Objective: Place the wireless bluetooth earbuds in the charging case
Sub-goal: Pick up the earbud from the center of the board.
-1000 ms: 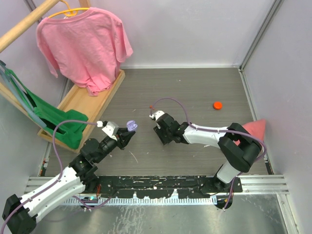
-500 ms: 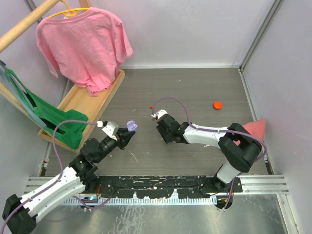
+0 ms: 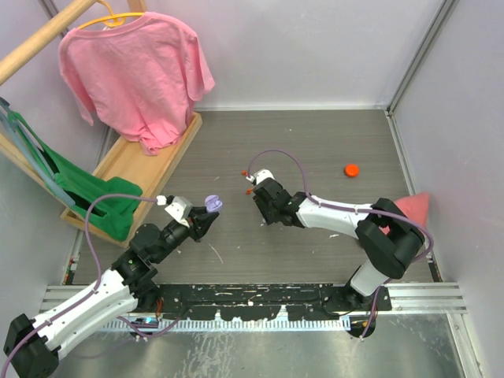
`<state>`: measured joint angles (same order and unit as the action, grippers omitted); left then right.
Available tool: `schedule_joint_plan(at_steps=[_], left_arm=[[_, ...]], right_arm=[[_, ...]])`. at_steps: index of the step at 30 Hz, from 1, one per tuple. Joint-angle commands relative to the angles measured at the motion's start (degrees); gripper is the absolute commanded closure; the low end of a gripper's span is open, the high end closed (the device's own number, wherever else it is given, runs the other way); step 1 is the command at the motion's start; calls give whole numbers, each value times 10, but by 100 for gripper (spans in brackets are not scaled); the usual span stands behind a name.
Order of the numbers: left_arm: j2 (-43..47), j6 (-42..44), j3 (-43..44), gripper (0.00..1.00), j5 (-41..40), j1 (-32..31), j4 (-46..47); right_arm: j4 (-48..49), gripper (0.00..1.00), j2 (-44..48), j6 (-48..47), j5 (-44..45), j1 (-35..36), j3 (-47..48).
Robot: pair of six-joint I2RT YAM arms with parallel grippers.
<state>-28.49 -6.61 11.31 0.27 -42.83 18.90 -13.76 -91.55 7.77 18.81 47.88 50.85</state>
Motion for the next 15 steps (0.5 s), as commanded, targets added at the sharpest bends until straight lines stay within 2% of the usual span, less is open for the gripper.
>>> schedule_joint_plan(at_steps=[1,7,15], left_arm=[[7,2,4,100,6,3,20],[8,2,3,100,6,2,19],[12,2,4,100,7,2,17]], right_arm=[[-16,52,40,8,-13,-2,26],[-50,50,17,-18,-101,-5,56],[-127,49,-56,-50,-137,-15,131]])
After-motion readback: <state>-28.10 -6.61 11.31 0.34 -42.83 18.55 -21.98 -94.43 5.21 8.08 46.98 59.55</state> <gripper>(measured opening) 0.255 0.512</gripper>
